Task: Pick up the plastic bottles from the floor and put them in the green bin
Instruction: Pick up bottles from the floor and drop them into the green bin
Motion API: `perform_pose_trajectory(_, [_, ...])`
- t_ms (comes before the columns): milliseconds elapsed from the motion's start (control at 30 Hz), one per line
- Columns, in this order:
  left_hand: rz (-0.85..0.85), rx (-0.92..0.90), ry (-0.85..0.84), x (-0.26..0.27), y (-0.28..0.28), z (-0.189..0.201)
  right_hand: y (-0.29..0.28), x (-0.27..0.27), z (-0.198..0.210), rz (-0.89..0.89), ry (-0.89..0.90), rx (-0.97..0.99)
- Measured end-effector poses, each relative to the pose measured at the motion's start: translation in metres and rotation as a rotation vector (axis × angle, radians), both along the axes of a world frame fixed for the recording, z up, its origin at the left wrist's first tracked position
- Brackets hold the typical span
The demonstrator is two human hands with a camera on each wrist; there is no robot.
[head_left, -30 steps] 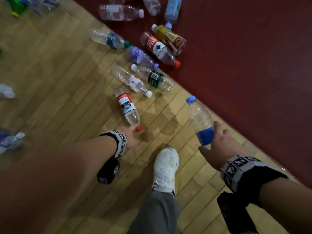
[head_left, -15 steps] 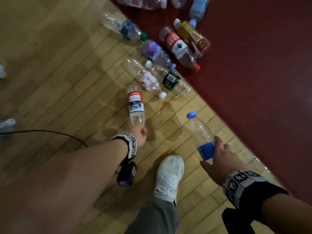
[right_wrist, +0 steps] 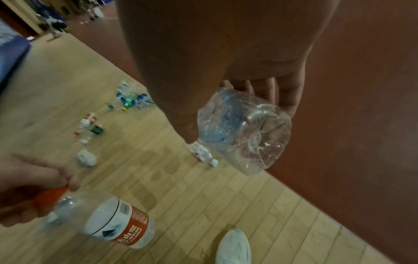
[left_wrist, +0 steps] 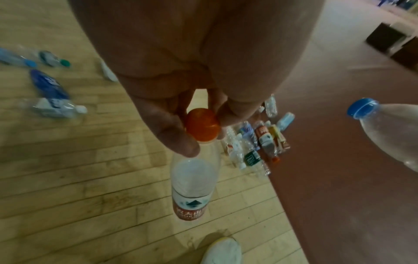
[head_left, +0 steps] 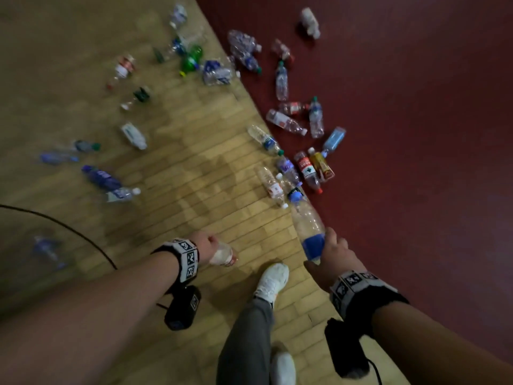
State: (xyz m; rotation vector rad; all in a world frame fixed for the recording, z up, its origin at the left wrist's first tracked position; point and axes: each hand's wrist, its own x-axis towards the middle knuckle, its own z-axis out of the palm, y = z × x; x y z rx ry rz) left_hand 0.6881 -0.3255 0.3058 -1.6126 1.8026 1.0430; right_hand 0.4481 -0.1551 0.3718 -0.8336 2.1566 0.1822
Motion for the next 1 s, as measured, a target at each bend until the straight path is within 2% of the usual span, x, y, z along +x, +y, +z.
perform_pose_trajectory(33, [0.022,-0.003,0.013,0.017,0.01,0.035,0.003,0.015,0.026,0.033,0.002,-0.022])
perform_pose_trajectory(300, [0.313,-0.225,0.183,0.136,0.082,0.231,0.013,0.131,0.171,0.31,-0.039,-0.208])
perform_pose_trajectory(433, [0.478,-0.28,0.231,0.215,0.117,0.3,0.021,0.203,0.22,0.484,-0.019,-0.245])
perform_pose_trajectory(533, [0.587,-0.338,0.271,0.312,0.149,0.329,0.015,0.277,0.236,0.643,-0.037,-0.216])
perform_pose_trajectory(633, [0.708,-0.399,0.184,0.413,0.183,0.335,-0.001,0.353,0.237,0.751,-0.06,-0.146])
perform_pose_trajectory(733, [0.837,-0.377,0.077,0.506,0.209,0.318,-0.016,0.425,0.221,0.87,-0.093,-0.089])
perform_pose_trajectory(834, [0.91,-0.315,0.012,0.586,0.211,0.284,-0.037,0.5,0.195,0.958,-0.064,-0.019])
perform_pose_trajectory(1000, [0.891,-0.168,-0.015,0.688,0.199,0.216,-0.062,0.627,0.147,1.077,-0.059,0.014])
